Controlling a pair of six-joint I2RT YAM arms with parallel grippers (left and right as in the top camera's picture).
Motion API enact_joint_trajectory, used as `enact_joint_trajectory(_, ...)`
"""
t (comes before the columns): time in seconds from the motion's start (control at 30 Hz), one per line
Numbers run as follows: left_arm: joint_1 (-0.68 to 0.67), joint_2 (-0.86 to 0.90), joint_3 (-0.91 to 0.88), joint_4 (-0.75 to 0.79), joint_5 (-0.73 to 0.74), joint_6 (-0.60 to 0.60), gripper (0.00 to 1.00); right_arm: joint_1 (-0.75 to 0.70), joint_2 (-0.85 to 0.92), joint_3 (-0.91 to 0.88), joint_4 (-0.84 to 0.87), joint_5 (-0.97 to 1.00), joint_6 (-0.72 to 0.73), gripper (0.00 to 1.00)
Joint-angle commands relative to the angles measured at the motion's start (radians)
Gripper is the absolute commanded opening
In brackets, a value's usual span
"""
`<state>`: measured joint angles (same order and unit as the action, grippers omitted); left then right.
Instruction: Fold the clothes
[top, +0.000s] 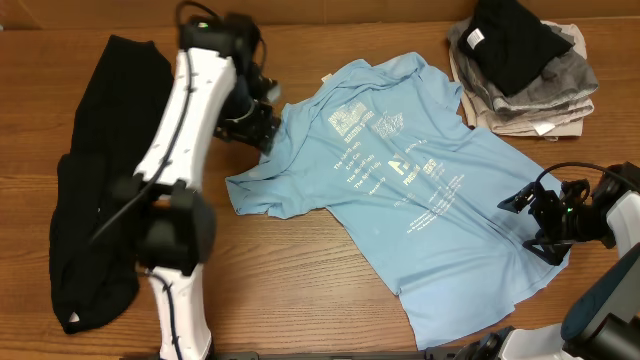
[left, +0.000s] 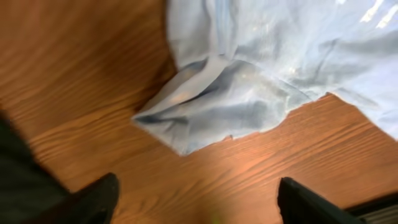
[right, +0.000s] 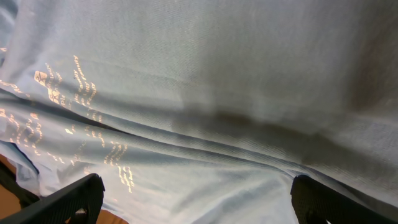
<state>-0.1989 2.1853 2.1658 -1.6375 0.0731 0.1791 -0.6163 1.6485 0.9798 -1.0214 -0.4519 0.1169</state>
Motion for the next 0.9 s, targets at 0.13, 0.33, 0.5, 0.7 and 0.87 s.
enact_joint_trajectory(0.13, -0.006, 0.011, -0.336, 0.196, -0.14, -0.014, 0.75, 0.0, 0.003, 0.02, 0.0, 0.005, -0.039, 0.99)
enact_joint_trajectory(0.33, -0.035, 0.011, -0.464, 0.375, -0.132, 0.037, 0.73, 0.024, 0.003, 0.02, 0.011, 0.005, -0.039, 0.99)
enact_joint_trajectory(0.5, -0.037, 0.011, -0.466, 0.459, -0.121, 0.076, 0.55, 0.047, 0.003, 0.02, 0.017, 0.005, -0.039, 0.99)
enact_joint_trajectory(0.7, -0.024, 0.011, -0.461, 0.463, -0.136, 0.079, 0.04, 0.074, 0.003, 0.021, 0.017, 0.001, -0.035, 0.95)
enact_joint_trajectory(0.87, 0.053, 0.003, -0.391, 0.373, -0.128, -0.027, 0.04, 0.12, 0.003, 0.039, 0.003, 0.0, -0.035, 0.88)
